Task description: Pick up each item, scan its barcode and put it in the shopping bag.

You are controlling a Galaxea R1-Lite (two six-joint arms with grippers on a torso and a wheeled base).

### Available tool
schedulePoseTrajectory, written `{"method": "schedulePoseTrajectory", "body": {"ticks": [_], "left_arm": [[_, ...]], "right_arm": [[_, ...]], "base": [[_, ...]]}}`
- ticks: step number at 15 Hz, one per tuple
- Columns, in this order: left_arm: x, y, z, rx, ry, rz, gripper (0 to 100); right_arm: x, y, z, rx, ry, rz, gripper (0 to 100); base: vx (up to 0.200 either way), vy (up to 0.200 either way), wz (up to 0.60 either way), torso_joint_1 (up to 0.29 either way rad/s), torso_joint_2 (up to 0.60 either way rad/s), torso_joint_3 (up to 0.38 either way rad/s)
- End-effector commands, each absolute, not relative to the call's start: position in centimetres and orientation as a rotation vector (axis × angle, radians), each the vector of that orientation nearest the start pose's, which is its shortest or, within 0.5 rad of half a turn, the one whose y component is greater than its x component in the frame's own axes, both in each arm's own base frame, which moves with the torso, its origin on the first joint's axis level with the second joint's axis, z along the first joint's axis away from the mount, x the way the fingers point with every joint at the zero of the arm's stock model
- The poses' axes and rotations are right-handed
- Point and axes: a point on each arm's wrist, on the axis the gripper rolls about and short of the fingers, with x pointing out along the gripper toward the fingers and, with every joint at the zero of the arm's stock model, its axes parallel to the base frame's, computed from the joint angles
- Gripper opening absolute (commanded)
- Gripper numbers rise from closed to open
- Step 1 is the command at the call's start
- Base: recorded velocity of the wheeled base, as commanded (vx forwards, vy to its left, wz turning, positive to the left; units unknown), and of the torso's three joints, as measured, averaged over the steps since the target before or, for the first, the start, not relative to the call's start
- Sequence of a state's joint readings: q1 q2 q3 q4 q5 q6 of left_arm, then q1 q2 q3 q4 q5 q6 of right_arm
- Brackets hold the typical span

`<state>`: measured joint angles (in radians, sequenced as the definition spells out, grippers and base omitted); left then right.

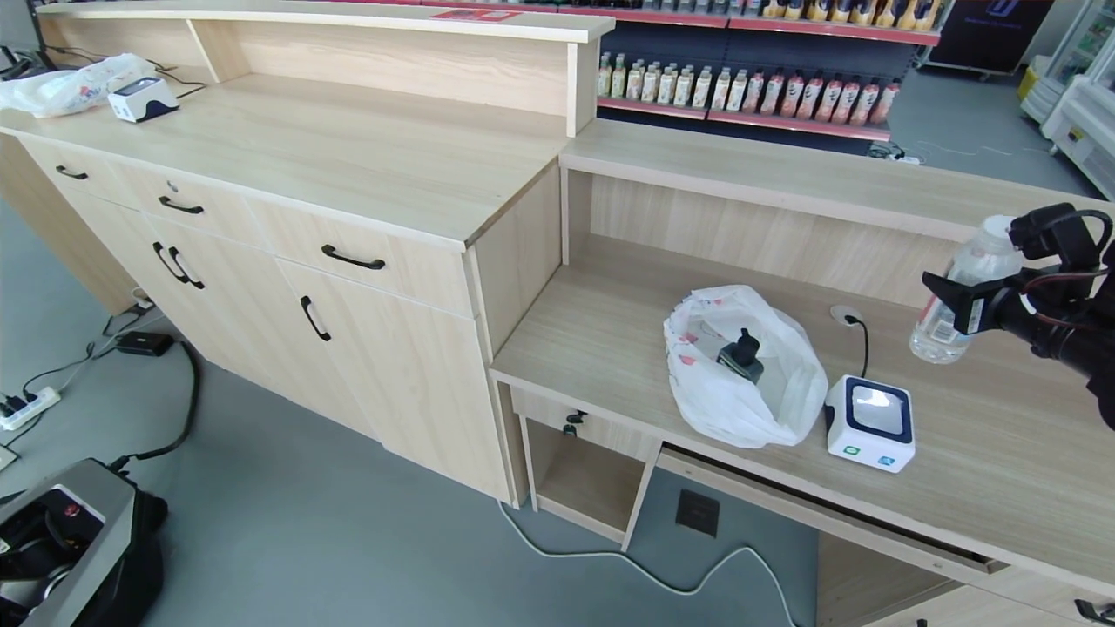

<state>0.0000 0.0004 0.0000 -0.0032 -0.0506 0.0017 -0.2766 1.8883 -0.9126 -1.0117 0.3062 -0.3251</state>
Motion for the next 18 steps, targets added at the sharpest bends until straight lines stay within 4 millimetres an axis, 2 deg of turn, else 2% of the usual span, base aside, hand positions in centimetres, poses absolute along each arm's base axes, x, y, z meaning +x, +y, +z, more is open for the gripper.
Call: {"method": "schedulePoseTrajectory", "body": {"ticks": [1,5,7,10,12,13,14,15,18], "left_arm": [[-2.3,-0.1,7.6,0.002,-0.003,-0.051,100],[-2.3,-0.1,7.6,0.002,-0.003,-0.051,100],[-2.3,-0.1,7.6,0.002,-0.003,-0.051,100],[-2.3,-0.1,7.6,0.002,-0.003,-0.052,100],[-2.3,-0.1,7.6,0.002,-0.003,-0.051,100],[-2.3,-0.1,7.6,0.002,-0.003,-0.051,100],[-2.3,-0.1,7.6,0.002,-0.003,-0.051,100],[-2.3,-0.1,7.6,0.002,-0.003,-0.052,100],[-2.3,-0.1,7.6,0.002,-0.003,-0.051,100]], "right_arm": [[34.5,-9.0,18.5,-0.327,-0.041,0.031,0],[36.2,-10.3,17.5,-0.249,-0.026,0.011,0],[37.1,-11.7,17.2,-0.208,-0.033,-0.020,0],[37.5,-13.2,15.4,-0.177,-0.006,-0.051,0],[38.2,-13.5,13.8,-0.155,-0.006,-0.051,0],[38.3,-13.6,13.6,-0.156,-0.009,-0.053,0],[38.5,-13.6,12.4,-0.152,-0.002,-0.049,0],[38.9,-13.4,11.1,-0.150,0.009,-0.039,0],[39.8,-12.9,9.4,-0.146,0.006,-0.017,0]], "base": [[0.000,0.000,0.60,0.002,-0.01,0.002],[0.000,0.000,0.00,0.000,0.00,0.000],[0.000,0.000,0.00,0.000,0.00,0.000],[0.000,0.000,0.00,0.000,0.00,0.000],[0.000,0.000,0.00,0.000,0.00,0.000],[0.000,0.000,0.00,0.000,0.00,0.000],[0.000,0.000,0.00,0.000,0.00,0.000],[0.000,0.000,0.00,0.000,0.00,0.000],[0.000,0.000,0.00,0.000,0.00,0.000]]}}
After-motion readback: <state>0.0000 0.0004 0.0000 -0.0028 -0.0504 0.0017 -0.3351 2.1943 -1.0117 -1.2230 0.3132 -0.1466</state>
